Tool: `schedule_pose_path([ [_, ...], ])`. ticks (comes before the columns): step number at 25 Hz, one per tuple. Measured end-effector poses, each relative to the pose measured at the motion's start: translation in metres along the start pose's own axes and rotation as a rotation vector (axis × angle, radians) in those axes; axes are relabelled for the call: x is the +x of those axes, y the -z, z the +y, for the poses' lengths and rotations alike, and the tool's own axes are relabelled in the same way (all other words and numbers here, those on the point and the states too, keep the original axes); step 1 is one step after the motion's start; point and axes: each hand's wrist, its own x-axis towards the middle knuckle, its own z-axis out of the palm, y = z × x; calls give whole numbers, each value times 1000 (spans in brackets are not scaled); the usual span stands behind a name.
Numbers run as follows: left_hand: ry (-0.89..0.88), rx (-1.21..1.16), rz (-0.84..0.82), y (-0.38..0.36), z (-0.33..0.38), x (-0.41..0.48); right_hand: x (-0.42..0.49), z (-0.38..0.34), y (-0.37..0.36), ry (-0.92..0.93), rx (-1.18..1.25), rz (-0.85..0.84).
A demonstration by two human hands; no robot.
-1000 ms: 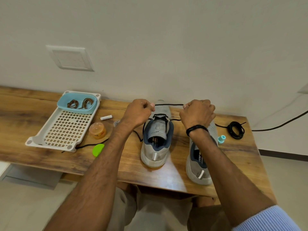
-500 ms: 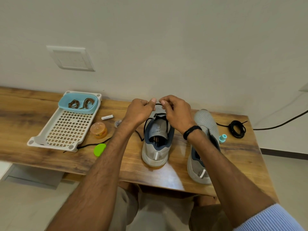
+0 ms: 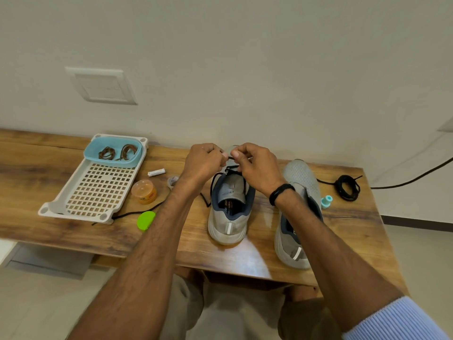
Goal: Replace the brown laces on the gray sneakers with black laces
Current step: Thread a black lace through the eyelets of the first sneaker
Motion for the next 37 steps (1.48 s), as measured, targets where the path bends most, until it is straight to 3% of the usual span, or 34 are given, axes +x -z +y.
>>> schedule_pose_path([
  [5,98,-46,12,-3,3,-2,0,-2,-6,32,-30,26],
  [8,64,-11,25,-5,-3,1,0,-2,-5,10,-17,-4],
  [10,13,156,11,-6,-11,5,-2,0,-2,-4,-57,-22],
  [13,18,671,-48,-6,-22,2,-7,3,0,-26,-156,-31],
  [14,34,710,-55,-6,-24,1,-9,3,1,-24,-176,-36],
  [24,228,126,12,4,-34,-1,-17,0,-10,20,-310,-106],
  [37,245,74,-14,3,-31,1,-16,1,-19,59,-486,-171],
])
